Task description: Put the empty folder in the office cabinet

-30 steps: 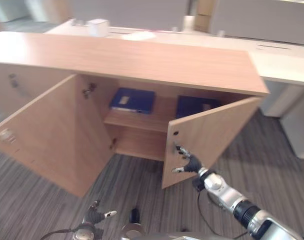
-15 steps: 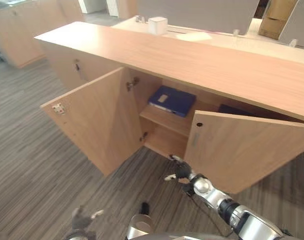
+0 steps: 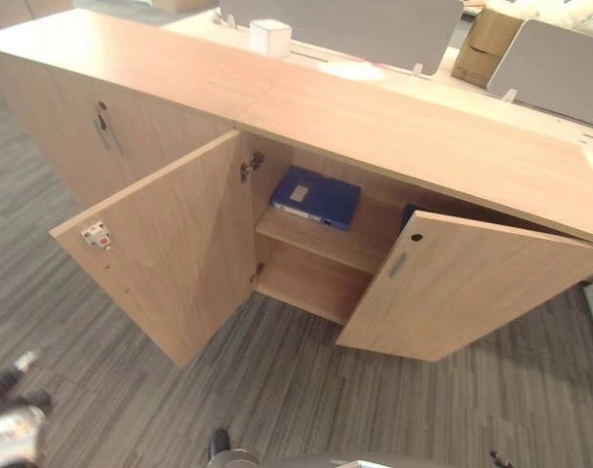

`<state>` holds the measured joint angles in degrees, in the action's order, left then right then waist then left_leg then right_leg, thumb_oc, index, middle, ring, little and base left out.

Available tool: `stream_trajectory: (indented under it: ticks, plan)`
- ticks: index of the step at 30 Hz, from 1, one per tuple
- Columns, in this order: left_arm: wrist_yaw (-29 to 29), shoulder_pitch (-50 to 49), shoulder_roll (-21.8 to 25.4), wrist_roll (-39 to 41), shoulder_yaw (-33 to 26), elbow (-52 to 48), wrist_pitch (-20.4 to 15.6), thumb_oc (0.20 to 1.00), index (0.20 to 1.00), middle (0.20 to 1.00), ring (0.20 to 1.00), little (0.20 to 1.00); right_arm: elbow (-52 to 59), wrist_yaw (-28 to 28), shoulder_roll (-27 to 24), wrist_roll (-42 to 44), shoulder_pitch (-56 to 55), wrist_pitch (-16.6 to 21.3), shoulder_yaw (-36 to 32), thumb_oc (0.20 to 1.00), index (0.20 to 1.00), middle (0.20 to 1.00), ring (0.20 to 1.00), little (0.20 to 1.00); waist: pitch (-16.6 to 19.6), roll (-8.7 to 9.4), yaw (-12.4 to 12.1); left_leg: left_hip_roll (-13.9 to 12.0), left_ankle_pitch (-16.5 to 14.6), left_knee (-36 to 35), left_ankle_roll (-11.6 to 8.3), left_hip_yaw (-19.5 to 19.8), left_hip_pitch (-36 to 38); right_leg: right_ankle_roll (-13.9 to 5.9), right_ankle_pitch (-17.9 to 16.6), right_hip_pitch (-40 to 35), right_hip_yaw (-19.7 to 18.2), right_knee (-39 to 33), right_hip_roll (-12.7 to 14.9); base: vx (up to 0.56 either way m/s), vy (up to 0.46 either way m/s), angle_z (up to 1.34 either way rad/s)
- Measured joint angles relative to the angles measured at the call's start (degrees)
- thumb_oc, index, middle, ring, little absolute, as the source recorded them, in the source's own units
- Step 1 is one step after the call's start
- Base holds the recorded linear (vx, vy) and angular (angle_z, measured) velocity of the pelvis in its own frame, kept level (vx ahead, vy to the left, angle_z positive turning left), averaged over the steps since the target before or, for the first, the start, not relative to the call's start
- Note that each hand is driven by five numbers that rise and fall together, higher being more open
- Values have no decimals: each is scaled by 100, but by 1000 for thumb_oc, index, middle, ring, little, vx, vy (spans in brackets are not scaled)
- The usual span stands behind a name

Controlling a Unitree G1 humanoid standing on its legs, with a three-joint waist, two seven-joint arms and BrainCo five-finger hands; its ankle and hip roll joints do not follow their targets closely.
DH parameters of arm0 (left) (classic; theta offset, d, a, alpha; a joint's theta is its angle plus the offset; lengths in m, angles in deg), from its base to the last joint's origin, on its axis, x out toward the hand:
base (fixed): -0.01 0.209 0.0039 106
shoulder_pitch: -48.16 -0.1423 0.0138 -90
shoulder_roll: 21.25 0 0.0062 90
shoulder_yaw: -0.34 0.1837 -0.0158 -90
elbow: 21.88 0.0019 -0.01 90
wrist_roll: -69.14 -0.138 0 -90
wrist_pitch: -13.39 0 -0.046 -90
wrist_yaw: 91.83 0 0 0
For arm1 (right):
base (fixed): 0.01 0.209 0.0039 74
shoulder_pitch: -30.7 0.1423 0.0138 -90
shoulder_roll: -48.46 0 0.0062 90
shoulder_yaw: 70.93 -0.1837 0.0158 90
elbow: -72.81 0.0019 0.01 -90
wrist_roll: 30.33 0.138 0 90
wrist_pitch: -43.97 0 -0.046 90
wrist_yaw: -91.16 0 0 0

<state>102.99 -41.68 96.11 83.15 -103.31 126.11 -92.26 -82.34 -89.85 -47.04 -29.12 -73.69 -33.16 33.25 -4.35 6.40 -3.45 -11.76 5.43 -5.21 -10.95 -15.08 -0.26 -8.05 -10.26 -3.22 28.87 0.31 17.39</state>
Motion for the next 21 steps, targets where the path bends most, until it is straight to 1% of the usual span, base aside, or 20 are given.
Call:
stream_trajectory:
  ticks: [1, 2, 4, 5, 6, 7, 8, 10, 11, 12, 13, 14, 16, 17, 18, 19, 20, 21]
  plan:
    - [0, 0, 0, 0, 0, 0, 0, 1000, 1000, 1000, 1000, 1000, 0, 0, 0, 0, 0, 0, 0, 1000, 1000, 1000, 1000, 1000, 0, 0, 0, 0, 0, 0, 0, 0, 0, 0, 0, 0, 0, 0, 0, 27, 122, -19]
    - [3, 113, 173, -108, 2, 51, 13, 1000, 1000, 1000, 1000, 1000, 10, 7, 101, 5, 32, -32, 3, 1000, 1000, 1000, 1000, 1000, 11, 70, 56, 99, 11, 0, 47, -34, -39, 9, -3, -10, -10, -111, 28, 15, 126, -14]
    - [4, 183, 325, -216, 5, 69, 37, 1000, 1000, 1000, 1000, 1000, 35, 28, 271, 12, 150, -60, 86, 1000, 1000, 1000, 1000, 1000, -4, 186, 110, 242, 24, -1, 72, -153, -44, 6, 0, -28, -18, -348, 122, 12, 133, -25]
    - [23, 257, 357, -352, 6, 88, 42, 1000, 1000, 1000, 1000, 1000, 279, 41, 369, 56, 238, -63, 189, 1000, 1000, 1000, 1000, 1000, -25, 234, 130, 251, 40, -1, 47, -211, -45, -77, 96, -17, -47, -436, 121, -3, 131, -26]
    - [30, 293, 367, -432, 7, 84, 47, 1000, 1000, 1000, 1000, 1000, 472, 41, 447, 71, 298, -53, 196, 1000, 1000, 1000, 1000, 1000, -49, 301, 164, 242, 82, 0, 26, -253, -33, -228, 234, -17, -97, -503, 112, -4, 109, -20]
    - [30, 293, 367, -432, 7, 84, 47, 1000, 1000, 1000, 1000, 1000, 472, 41, 447, 71, 298, -53, 196, 1000, 1000, 1000, 1000, 1000, -49, 301, 164, 242, 82, 0, 26, -253, -33, -228, 234, -17, -97, -503, 112, -10, 98, -16]
    - [29, 359, 356, -442, 68, 81, 78, 1000, 1000, 1000, 1000, 1000, 619, 35, 502, 209, 358, -45, 195, 1000, 1000, 1000, 1000, 1000, -62, 366, 228, 189, 105, 60, 11, -298, 1, -241, 256, 67, -149, -500, 78, -6, 48, -17]
    - [-17, 570, 434, -452, 273, 246, 158, 1000, 1000, 1000, 1000, 1000, 725, 40, 522, 293, 527, -20, 311, 1000, 1000, 1000, 1000, 1000, -154, 436, 291, 110, 150, 54, 10, -342, -30, -257, 255, 133, -255, -499, -8, 0, 59, -22]
    - [-17, 570, 434, -452, 273, 246, 158, 1000, 1000, 1000, 1000, 1000, 725, 40, 522, 293, 527, -20, 311, 1000, 1000, 1000, 1000, 1000, -154, 436, 291, 110, 150, 54, 10, -342, -30, -257, 255, 133, -255, -499, -8, 8, 56, -21]
    - [-98, 665, 521, -494, 300, 277, 173, 1000, 1000, 1000, 1000, 1000, 744, 45, 537, 420, 581, -39, 368, 1000, 1000, 1000, 1000, 1000, -249, 557, 388, 110, 174, 52, 18, -425, 21, -268, 212, 140, -344, -498, -32, 4, 30, -12]
    - [-98, 665, 521, -494, 300, 277, 173, 1000, 1000, 1000, 1000, 1000, 744, 45, 537, 420, 581, -39, 368, 1000, 1000, 1000, 1000, 1000, -249, 557, 388, 110, 174, 52, 18, -425, 21, -268, 212, 140, -344, -498, -32, 22, 92, -36]
    - [-265, 726, 579, -540, 328, 280, 184, 1000, 1000, 1000, 1000, 1000, 839, 43, 559, 454, 509, -52, 384, 1000, 1000, 1000, 1000, 1000, -260, 778, 498, 105, 149, 19, 48, -545, 127, -260, 190, 144, -479, -478, -32, 19, 62, -23]
    - [-265, 726, 579, -540, 328, 280, 184, 1000, 1000, 1000, 1000, 1000, 839, 43, 559, 454, 509, -52, 384, 1000, 1000, 1000, 1000, 1000, -260, 778, 498, 105, 149, 19, 48, -545, 127, -260, 190, 144, -479, -478, -32, 29, 61, -23]
    - [-441, 728, 544, -546, 699, 310, 189, 1000, 1000, 1000, 1000, 1000, 948, 52, 576, 457, 353, -45, 392, 1000, 1000, 1000, 1000, 1000, -264, 824, 620, 117, 139, 55, 79, -680, 228, -285, 138, 223, -661, -386, -21, 39, 60, -22]
    - [-441, 728, 544, -546, 699, 310, 189, 1000, 1000, 1000, 1000, 1000, 948, 52, 576, 457, 353, -45, 392, 1000, 1000, 1000, 1000, 1000, -264, 824, 620, 117, 139, 55, 79, -680, 228, -285, 138, 223, -661, -386, -21, 73, 89, -50]
    - [-494, 734, 449, -506, 760, 494, 292, 1000, 1000, 1000, 1000, 1000, 1037, 114, 629, 457, 229, -60, 405, 1000, 1000, 1000, 1000, 1000, -265, 828, 773, 117, 75, 31, 83, -840, 416, -297, 116, 215, -857, -309, -21, 57, 45, -49]
    - [-537, 736, 464, -545, 712, 826, 379, 1000, 1000, 1000, 1000, 1000, 1154, 185, 631, 455, 103, -46, 398, 1000, 1000, 1000, 1000, 1000, -279, 798, 793, 108, -1, -1, 63, -968, 582, -299, 115, 173, -1002, -255, -19, 64, 50, -63]
    - [-575, 829, 472, -595, 709, 1159, 390, 1000, 1000, 1000, 1000, 1000, 1143, 231, 630, 457, -51, -57, 386, 1000, 1000, 1000, 1000, 1000, -277, 790, 808, 111, -29, -1, 75, -1048, 712, -304, 112, 123, -1098, -232, -14, 55, 34, -38]
